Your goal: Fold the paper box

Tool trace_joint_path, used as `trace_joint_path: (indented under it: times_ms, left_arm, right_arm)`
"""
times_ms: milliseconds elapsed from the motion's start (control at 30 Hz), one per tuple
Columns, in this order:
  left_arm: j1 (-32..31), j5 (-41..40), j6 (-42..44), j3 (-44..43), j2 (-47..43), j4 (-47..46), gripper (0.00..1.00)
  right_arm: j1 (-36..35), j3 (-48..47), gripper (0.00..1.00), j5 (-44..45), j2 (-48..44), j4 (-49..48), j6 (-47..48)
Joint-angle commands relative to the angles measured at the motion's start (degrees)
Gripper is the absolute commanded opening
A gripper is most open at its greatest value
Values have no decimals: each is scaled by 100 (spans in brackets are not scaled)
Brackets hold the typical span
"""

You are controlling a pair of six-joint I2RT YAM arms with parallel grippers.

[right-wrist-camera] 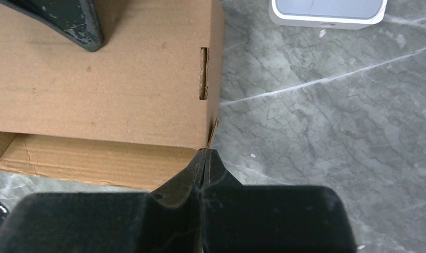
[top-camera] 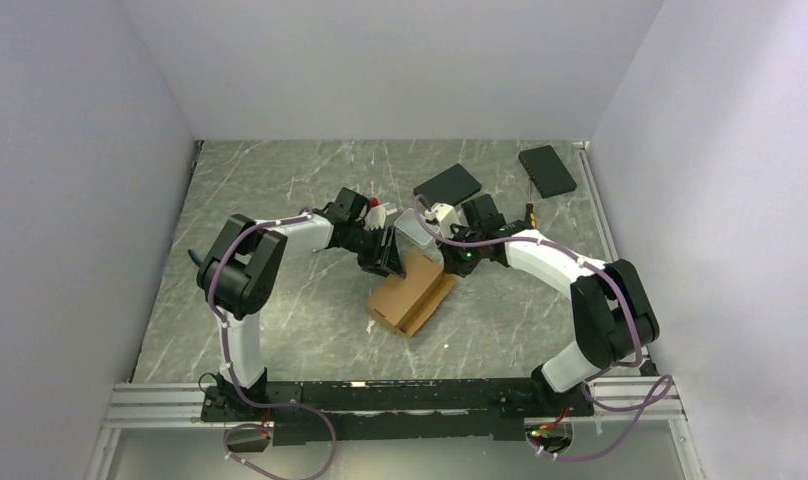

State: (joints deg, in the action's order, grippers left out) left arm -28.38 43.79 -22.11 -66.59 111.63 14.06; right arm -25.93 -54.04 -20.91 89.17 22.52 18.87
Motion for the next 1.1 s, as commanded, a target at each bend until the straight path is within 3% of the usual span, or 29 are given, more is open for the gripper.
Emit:
trace_joint_path:
  times_ms: [0,300,633,900,1067]
  left_arm:
    - [-150,-400,276,67,307,307,54]
    - [-150,-508,286,15,301,416,54]
    - [-105,-617,295,6,247,480,55]
    - [-68,-751,201,58,103,417,56]
    - [46,-1265,-40,244,-802,190,62]
  right_arm:
    - [-4,38,0,-583,-480,-580,-160]
    - [94,-278,0,-474,-94,-3,-67]
    - [516,-432,28,-1324,-564,707,245]
    - [1087,-476,28,-1740,-428,846,202]
    - [1161,-295,28,-2050,-642,473,230]
